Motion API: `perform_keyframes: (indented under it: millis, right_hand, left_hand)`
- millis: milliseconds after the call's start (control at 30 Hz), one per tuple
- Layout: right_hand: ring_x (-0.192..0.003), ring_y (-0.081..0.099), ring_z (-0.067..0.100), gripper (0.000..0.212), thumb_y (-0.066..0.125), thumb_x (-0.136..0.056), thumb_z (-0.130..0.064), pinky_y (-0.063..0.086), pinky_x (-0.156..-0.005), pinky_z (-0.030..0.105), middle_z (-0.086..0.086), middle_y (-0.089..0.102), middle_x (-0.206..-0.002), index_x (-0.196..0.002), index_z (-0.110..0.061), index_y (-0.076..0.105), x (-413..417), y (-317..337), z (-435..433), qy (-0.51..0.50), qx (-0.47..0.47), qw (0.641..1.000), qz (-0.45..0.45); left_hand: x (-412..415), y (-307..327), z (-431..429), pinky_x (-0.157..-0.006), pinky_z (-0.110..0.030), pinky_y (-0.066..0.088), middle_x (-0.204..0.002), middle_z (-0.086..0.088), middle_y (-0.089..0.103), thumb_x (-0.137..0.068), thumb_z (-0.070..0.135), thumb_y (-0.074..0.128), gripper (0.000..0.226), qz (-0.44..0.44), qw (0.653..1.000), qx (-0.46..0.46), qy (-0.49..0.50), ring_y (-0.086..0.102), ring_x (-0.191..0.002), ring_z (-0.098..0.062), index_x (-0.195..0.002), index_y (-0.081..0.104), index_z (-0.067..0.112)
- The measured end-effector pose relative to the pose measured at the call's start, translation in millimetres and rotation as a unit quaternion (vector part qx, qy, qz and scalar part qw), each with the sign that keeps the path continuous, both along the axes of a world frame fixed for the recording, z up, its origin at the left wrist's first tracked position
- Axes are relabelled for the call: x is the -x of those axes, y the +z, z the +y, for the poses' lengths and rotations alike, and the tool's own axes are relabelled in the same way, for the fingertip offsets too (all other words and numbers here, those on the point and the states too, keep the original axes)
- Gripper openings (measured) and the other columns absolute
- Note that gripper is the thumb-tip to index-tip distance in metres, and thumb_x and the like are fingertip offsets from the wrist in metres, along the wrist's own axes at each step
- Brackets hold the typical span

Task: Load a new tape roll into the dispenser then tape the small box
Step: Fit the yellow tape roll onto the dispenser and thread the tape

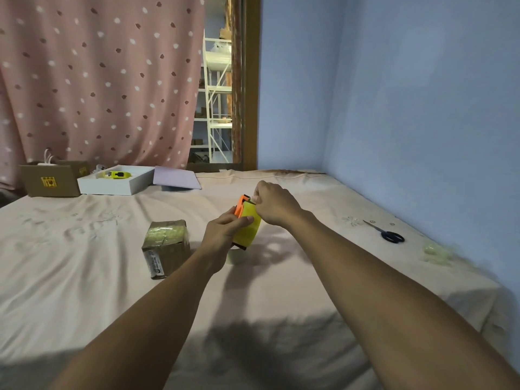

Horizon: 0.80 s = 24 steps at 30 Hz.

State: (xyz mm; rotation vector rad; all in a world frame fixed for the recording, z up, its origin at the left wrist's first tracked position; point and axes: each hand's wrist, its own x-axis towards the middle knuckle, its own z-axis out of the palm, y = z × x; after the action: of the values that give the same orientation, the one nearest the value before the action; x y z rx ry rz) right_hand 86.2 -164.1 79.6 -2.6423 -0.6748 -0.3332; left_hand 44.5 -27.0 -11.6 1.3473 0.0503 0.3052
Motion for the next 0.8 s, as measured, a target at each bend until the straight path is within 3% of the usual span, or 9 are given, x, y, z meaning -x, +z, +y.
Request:
perform_keyframes:
  millis: [133, 233, 333, 500, 667, 800]
  right_hand:
    - [-0.088, 0.057, 0.024, 0.012, 0.048, -0.106, -0.024, 0.039, -0.060, 0.031, 0.008, 0.066, -0.113, -0.112, -0.017, 0.055, -1, 1, 2, 0.018, 0.005, 1.000, -0.007]
    - [-0.093, 0.058, 0.026, 0.006, 0.052, -0.104, -0.024, 0.044, -0.068, 0.034, 0.009, 0.066, -0.114, -0.104, -0.018, 0.054, -5, 3, -1, 0.030, -0.031, 0.999, 0.024]
    - [-0.104, 0.060, 0.026, 0.019, 0.061, -0.100, -0.026, 0.050, -0.082, 0.036, 0.006, 0.063, -0.115, -0.116, -0.015, 0.058, -7, 4, -5, 0.045, -0.120, 0.987, 0.095]
    - [-0.108, 0.058, 0.022, 0.023, 0.064, -0.099, -0.017, 0.051, -0.086, 0.033, 0.003, 0.061, -0.111, -0.119, -0.009, 0.069, -9, 11, -5, 0.056, -0.162, 0.976, 0.132]
    - [-0.105, 0.058, 0.022, 0.027, 0.065, -0.096, -0.009, 0.046, -0.071, 0.024, 0.004, 0.060, -0.110, -0.123, -0.008, 0.071, -6, 19, -5, 0.076, -0.139, 0.980, 0.123]
    - [-0.118, 0.059, 0.026, 0.042, 0.070, -0.095, -0.033, 0.051, -0.089, 0.033, 0.007, 0.063, -0.132, -0.131, -0.012, 0.065, -8, 18, -8, 0.079, -0.100, 0.981, 0.144]
  left_hand:
    - [1, -2, 2, -0.066, -0.043, 0.050, -0.134, 0.021, 0.061, -0.074, 0.026, 0.084, 0.028, 0.002, 1.000, 0.002, -0.008, 0.062, -0.100, -0.035, -0.063, 0.063, 0.010]
    - [4, -1, 3, -0.065, -0.042, 0.050, -0.139, 0.017, 0.059, -0.070, 0.028, 0.083, 0.030, -0.002, 1.000, -0.001, -0.016, 0.063, -0.098, -0.036, -0.059, 0.062, 0.011]
    - [5, 2, 2, -0.065, -0.042, 0.049, -0.136, 0.016, 0.060, -0.075, 0.024, 0.083, 0.029, -0.002, 1.000, -0.005, -0.010, 0.062, -0.095, -0.036, -0.057, 0.062, 0.012]
    - [3, 6, 1, -0.051, -0.027, 0.046, -0.131, 0.020, 0.060, -0.084, 0.018, 0.078, 0.033, -0.009, 1.000, -0.024, 0.004, 0.061, -0.090, -0.031, -0.056, 0.061, 0.015]
    - [-1, -5, 8, -0.068, -0.045, 0.049, -0.129, 0.020, 0.065, -0.064, 0.033, 0.088, 0.035, 0.011, 1.000, 0.005, 0.008, 0.061, -0.108, -0.043, -0.066, 0.062, 0.009]
    - [0, -7, 9, -0.070, -0.047, 0.050, -0.134, 0.020, 0.063, -0.064, 0.035, 0.088, 0.041, 0.003, 1.000, 0.014, -0.003, 0.061, -0.112, -0.042, -0.073, 0.064, 0.003]
